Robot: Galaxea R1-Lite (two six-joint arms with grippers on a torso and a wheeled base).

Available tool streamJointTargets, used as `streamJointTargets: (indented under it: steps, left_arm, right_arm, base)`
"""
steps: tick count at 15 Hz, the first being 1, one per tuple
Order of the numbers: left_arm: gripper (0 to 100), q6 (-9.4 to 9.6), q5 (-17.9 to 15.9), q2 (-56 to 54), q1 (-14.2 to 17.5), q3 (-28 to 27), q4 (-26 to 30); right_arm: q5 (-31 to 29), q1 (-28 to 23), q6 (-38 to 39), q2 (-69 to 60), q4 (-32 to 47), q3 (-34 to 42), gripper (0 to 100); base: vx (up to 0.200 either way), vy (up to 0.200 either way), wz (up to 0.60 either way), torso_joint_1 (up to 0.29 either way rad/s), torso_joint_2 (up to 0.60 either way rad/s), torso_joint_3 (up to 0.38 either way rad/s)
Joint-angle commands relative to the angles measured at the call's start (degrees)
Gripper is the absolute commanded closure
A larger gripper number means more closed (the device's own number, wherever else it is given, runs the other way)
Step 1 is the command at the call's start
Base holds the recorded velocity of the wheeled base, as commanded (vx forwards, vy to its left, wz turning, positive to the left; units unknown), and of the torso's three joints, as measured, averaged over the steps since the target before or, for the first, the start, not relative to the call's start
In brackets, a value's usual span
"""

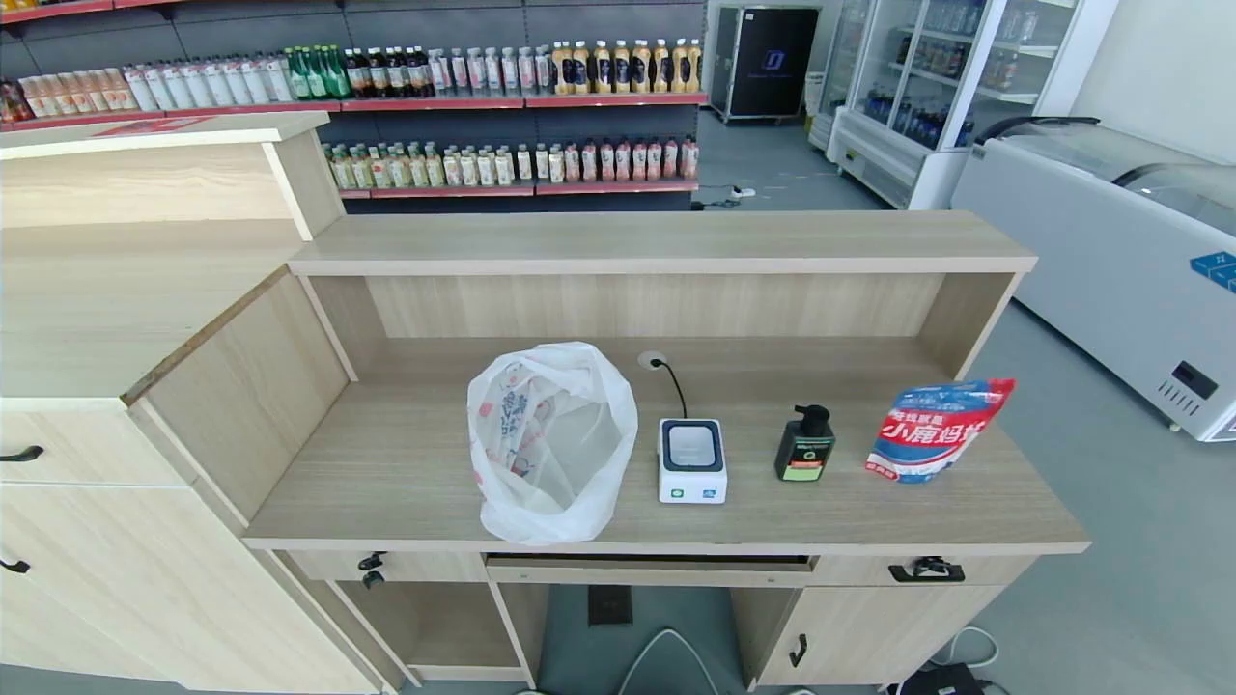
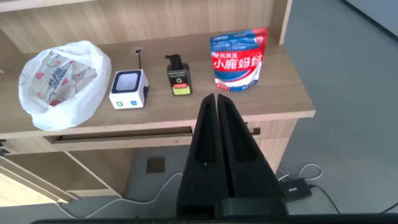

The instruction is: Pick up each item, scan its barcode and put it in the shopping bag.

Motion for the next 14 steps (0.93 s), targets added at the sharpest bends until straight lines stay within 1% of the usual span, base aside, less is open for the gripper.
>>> streamJointTargets:
  steps: [1,2,4,5,6,7,8,9,10,11,12,13,14]
  left_arm:
    - [0,0.03,0.0,0.0,0.0,0.0,0.0]
    - [0,-0.05,0.0,0.0,0.0,0.0,0.0]
    - [0,-0.05,0.0,0.0,0.0,0.0,0.0]
    - [0,-0.05,0.0,0.0,0.0,0.0,0.0]
    - [0,-0.05,0.0,0.0,0.0,0.0,0.0]
    - [0,-0.05,0.0,0.0,0.0,0.0,0.0]
    - [0,0.03,0.0,0.0,0.0,0.0,0.0]
    - [0,-0.05,0.0,0.0,0.0,0.0,0.0]
    - [0,-0.05,0.0,0.0,0.0,0.0,0.0]
    - [0,-0.05,0.0,0.0,0.0,0.0,0.0]
    - [0,-0.05,0.0,0.0,0.0,0.0,0.0]
    - [0,-0.05,0.0,0.0,0.0,0.0,0.0]
    - [0,-0.05,0.0,0.0,0.0,0.0,0.0]
  right_arm:
    - [-0.1,-1.0,0.1,28.2,-2.3,-17.3,100]
    - [0.6,-1.2,-0.7,33.3,-5.1,-16.8,100]
    - [2.2,-1.4,-4.1,42.9,-15.7,-14.8,100]
    - [3.6,-2.3,-5.3,47.3,-20.4,-14.8,100]
    - [5.1,-3.3,-5.7,50.2,-23.0,-15.2,100]
    - [10.2,-5.1,-7.5,57.0,-28.6,-15.9,100]
    - [13.1,-7.2,-8.8,62.5,-34.1,-16.2,0]
    - [15.3,-8.1,-9.3,67.5,-38.5,-16.3,0]
    - [17.9,-9.2,-9.8,72.1,-41.4,-16.3,0]
    - [20.0,-9.7,-13.3,77.6,-44.4,-16.9,0]
    - [23.6,-10.8,-16.8,82.7,-47.2,-18.6,0]
    - [28.2,-11.9,-19.6,87.0,-48.9,-20.4,0]
    - [31.1,-12.3,-22.2,90.7,-49.0,-22.9,0]
  base:
    - [0.000,0.000,0.00,0.000,0.00,0.000]
    - [0.000,0.000,0.00,0.000,0.00,0.000]
    - [0.000,0.000,0.00,0.000,0.00,0.000]
    - [0.000,0.000,0.00,0.000,0.00,0.000]
    - [0.000,0.000,0.00,0.000,0.00,0.000]
    - [0.000,0.000,0.00,0.000,0.00,0.000]
    - [0.000,0.000,0.00,0.000,0.00,0.000]
    - [0.000,0.000,0.00,0.000,0.00,0.000]
    - [0.000,0.000,0.00,0.000,0.00,0.000]
    - [0.000,0.000,0.00,0.000,0.00,0.000]
    - [0.000,0.000,0.00,0.000,0.00,0.000]
    - [0.000,0.000,0.00,0.000,0.00,0.000]
    - [0.000,0.000,0.00,0.000,0.00,0.000]
